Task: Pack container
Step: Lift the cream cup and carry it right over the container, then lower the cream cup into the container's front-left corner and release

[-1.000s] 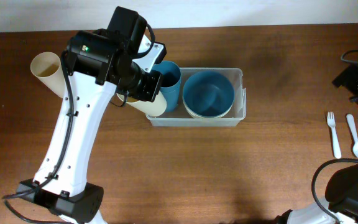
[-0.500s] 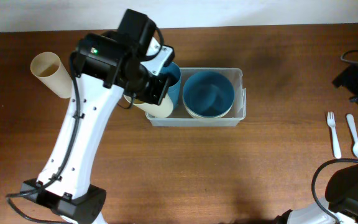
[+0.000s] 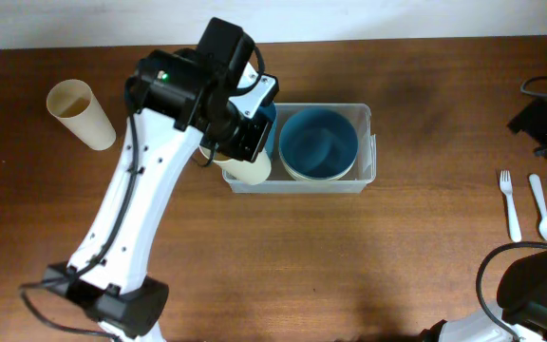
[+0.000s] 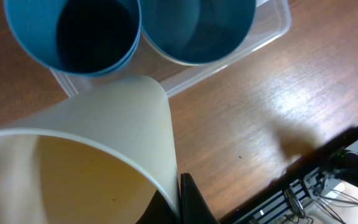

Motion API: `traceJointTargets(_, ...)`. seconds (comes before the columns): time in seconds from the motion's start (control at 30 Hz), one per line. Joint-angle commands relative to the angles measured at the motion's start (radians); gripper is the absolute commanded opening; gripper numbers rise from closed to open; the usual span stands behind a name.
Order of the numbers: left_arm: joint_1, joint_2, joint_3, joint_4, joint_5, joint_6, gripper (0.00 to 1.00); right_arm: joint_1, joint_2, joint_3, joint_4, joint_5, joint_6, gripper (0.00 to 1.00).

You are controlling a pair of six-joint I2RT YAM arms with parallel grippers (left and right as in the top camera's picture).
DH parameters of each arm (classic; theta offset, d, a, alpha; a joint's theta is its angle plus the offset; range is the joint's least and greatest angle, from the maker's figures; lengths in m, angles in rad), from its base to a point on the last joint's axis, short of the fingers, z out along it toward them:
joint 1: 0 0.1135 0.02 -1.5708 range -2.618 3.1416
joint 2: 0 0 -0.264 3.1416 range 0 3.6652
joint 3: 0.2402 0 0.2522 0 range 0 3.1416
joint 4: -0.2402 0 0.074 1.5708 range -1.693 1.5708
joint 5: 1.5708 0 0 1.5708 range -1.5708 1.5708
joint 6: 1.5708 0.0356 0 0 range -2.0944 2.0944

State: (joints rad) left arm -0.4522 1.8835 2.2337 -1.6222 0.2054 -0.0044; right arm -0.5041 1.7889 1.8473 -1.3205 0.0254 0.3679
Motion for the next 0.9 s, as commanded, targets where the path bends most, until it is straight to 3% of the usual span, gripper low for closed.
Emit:
traceJointTargets(0.0,0.001,0.032,-0.008,0.023,-0.015,-0.010,0.02,0.000,0.003,-0.005,0.000,0.002,0.010,0.99)
traceJointTargets(0.2,0.001,0.035,-0.008,0.069,-0.019,-0.010,0.01,0.000,0.003,-0.005,0.000,0.002,0.010,0.99)
traceJointTargets(0.87,0.000,0.086,-0.008,0.014,-0.027,-0.010,0.02,0.000,0.003,-0.005,0.000,0.002,0.010,0.99)
